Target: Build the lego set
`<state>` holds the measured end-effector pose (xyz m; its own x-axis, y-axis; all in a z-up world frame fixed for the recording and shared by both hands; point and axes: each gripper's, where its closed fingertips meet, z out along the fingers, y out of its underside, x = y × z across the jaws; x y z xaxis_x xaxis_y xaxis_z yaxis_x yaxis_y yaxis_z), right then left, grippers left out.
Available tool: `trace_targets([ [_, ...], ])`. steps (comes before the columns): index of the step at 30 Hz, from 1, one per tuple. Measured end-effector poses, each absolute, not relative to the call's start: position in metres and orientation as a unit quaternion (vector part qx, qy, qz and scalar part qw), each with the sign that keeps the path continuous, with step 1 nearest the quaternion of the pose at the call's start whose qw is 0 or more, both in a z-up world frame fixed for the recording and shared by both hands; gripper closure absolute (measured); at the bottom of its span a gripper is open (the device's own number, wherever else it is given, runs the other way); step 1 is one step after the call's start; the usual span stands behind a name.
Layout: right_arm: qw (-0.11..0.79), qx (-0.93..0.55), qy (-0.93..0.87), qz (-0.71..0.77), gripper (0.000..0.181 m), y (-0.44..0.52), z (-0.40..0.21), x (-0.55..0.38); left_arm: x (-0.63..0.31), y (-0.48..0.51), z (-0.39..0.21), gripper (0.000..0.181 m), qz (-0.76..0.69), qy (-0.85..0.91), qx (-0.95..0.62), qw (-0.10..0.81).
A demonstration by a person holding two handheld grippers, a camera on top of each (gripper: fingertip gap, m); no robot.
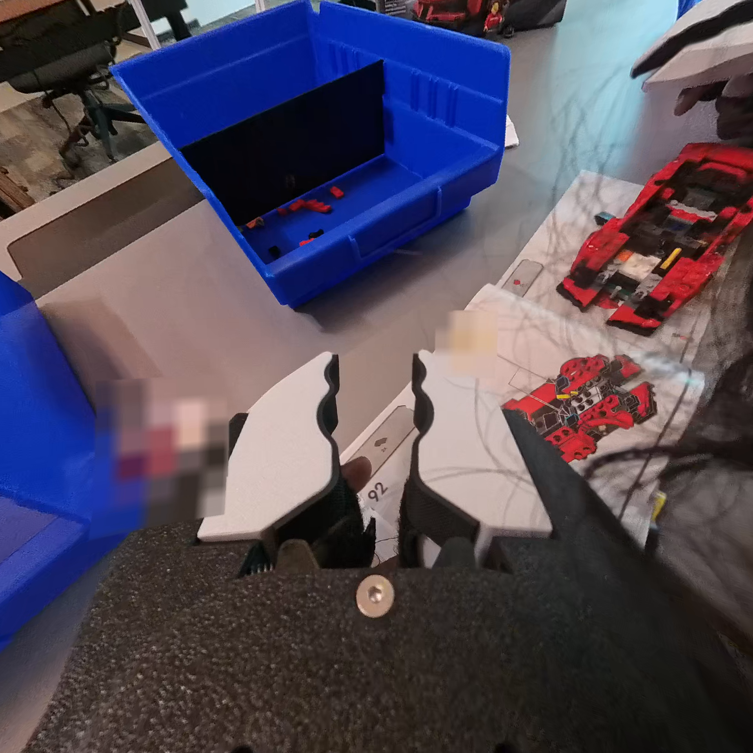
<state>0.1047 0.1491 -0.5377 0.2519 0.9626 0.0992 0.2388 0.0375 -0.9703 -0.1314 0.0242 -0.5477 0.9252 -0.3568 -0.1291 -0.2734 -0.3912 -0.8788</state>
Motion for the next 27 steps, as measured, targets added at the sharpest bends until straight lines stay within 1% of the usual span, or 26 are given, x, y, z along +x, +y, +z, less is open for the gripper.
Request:
trace_targets([
  [1,0.515,-0.599,-0.505,0.348,0.167,0.148,-0.539,0.104,-0.130,0.024,-0.548,0.147,-0.039,0.192,-0.834,0.516],
  [6,0.505,-0.599,-0.523,0.337,0.164,0.144,-0.546,0.102,-0.126,0.025,-0.546,0.147,-0.038,0.196,-0.833,0.516],
  [27,0.486,-0.600,-0.542,0.333,0.166,0.138,-0.555,0.099,-0.120,0.025,-0.552,0.146,-0.034,0.209,-0.836,0.506],
])
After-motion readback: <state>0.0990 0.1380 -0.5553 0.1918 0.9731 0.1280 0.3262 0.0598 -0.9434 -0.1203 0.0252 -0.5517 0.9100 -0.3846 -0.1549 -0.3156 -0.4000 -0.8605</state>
